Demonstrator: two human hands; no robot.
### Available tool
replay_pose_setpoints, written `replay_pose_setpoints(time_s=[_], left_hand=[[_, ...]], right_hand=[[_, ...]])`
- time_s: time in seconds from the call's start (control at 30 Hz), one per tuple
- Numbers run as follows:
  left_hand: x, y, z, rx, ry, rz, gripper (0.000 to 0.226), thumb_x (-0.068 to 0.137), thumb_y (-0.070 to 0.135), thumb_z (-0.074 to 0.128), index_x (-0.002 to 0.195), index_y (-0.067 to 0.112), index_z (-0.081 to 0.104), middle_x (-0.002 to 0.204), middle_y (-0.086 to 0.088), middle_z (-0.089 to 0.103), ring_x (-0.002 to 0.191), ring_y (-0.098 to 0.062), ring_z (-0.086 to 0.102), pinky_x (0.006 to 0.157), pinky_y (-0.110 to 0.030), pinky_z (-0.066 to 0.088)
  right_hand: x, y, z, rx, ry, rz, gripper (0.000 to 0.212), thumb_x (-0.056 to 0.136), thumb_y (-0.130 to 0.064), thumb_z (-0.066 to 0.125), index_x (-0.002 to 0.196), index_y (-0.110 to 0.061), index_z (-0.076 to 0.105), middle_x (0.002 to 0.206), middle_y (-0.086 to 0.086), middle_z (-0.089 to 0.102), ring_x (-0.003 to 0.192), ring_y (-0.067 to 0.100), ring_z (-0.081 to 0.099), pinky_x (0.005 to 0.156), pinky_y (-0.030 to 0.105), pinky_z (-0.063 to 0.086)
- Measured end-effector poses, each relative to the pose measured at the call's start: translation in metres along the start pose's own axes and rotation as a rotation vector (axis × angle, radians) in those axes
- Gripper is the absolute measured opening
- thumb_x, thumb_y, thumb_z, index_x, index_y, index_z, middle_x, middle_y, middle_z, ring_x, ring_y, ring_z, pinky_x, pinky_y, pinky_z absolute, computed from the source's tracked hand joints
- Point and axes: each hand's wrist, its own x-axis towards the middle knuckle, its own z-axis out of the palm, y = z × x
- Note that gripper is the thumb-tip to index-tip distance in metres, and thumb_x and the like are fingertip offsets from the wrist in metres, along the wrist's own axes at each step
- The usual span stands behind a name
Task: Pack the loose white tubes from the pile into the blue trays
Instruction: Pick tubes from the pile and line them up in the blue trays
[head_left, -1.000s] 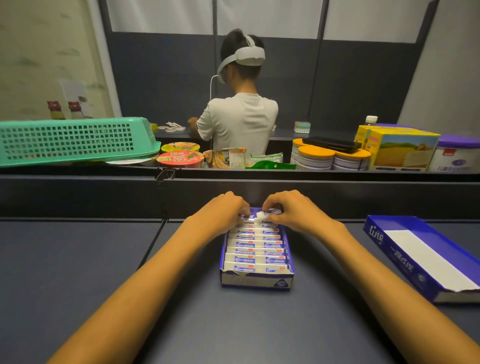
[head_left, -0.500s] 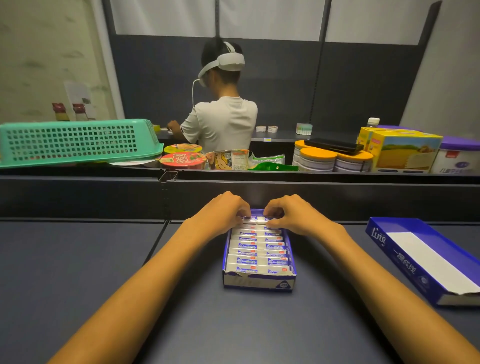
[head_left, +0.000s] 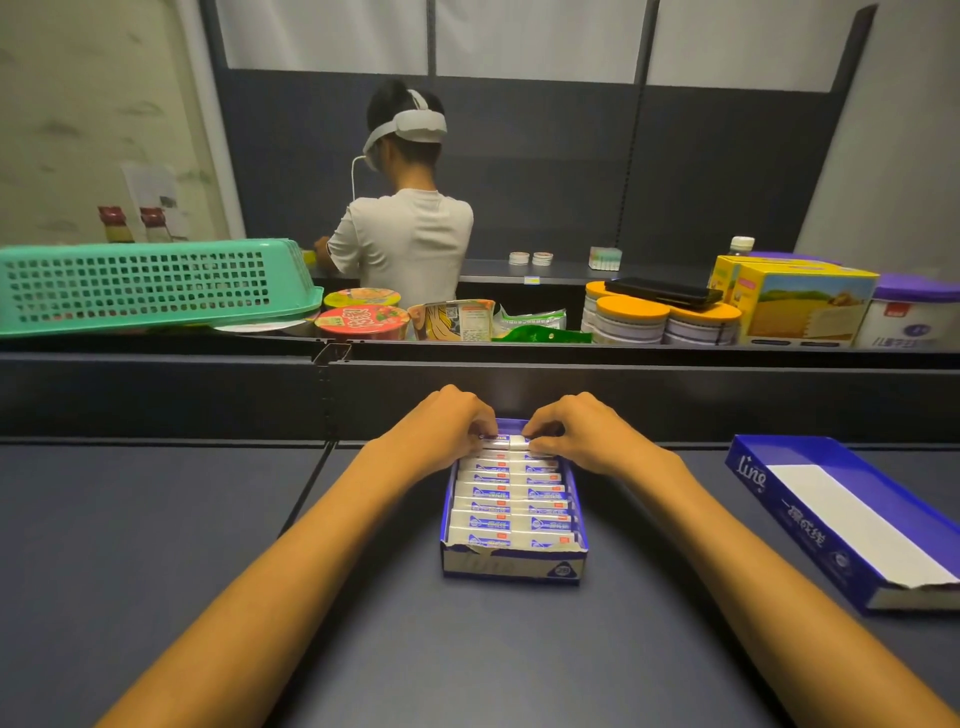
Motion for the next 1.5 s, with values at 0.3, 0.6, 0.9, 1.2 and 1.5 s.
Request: replay_pose_setpoints(time_s=[0.3, 0.6, 0.9, 1.2, 1.5], left_hand=[[-0.02, 0.008, -0.017, 0.032, 0.14, -0.065, 0.041, 0.09, 0.027, 0.065, 0.129, 0.019, 0.056, 0.124, 0.0, 0.062, 0.109, -0.014, 0.057, 0.089, -0.031, 0.05], [-0.1, -0.012, -0.041, 0.217, 0.136, -0.305, 0.063, 0.09, 0.044, 0.059, 0.145, 0.023, 0.037, 0.144, -0.002, 0.045, 0.13, -0.022, 0.04, 0.1, -0.041, 0.043], [-0.218, -0.057, -0.063, 0.255, 0.134, -0.449, 0.064, 0.091, 0.051, 0.054, 0.147, 0.026, 0.033, 0.146, -0.002, 0.041, 0.132, -0.021, 0.039, 0.102, -0.039, 0.041], [-0.405, -0.127, -0.116, 0.286, 0.139, -0.568, 0.063, 0.092, 0.049, 0.054, 0.147, 0.026, 0.033, 0.149, -0.002, 0.039, 0.135, -0.022, 0.036, 0.105, -0.041, 0.038], [-0.553, -0.207, -0.168, 0.304, 0.147, -0.683, 0.065, 0.091, 0.05, 0.053, 0.148, 0.025, 0.033, 0.148, -0.002, 0.039, 0.132, -0.023, 0.039, 0.104, -0.04, 0.039]], right_hand=[[-0.013, -0.011, -0.007, 0.033, 0.165, -0.019, 0.043, 0.091, -0.035, 0.063, 0.131, -0.029, 0.051, 0.127, -0.004, 0.057, 0.113, 0.009, 0.051, 0.089, 0.027, 0.047], [-0.021, -0.059, -0.002, 0.023, 0.146, -0.067, 0.058, 0.091, -0.039, 0.061, 0.144, -0.027, 0.039, 0.148, -0.003, 0.041, 0.134, 0.017, 0.038, 0.11, 0.041, 0.036], [-0.024, -0.17, 0.027, -0.06, 0.096, -0.202, 0.061, 0.093, -0.041, 0.058, 0.146, -0.023, 0.035, 0.151, 0.002, 0.038, 0.136, 0.022, 0.036, 0.111, 0.042, 0.032], [-0.02, -0.351, 0.1, -0.057, 0.035, -0.337, 0.061, 0.094, -0.042, 0.056, 0.147, -0.02, 0.034, 0.15, 0.005, 0.038, 0.136, 0.025, 0.035, 0.111, 0.043, 0.03], [0.003, -0.53, 0.145, -0.059, 0.007, -0.442, 0.061, 0.094, -0.042, 0.056, 0.147, -0.022, 0.034, 0.152, 0.003, 0.037, 0.136, 0.024, 0.034, 0.11, 0.043, 0.031]])
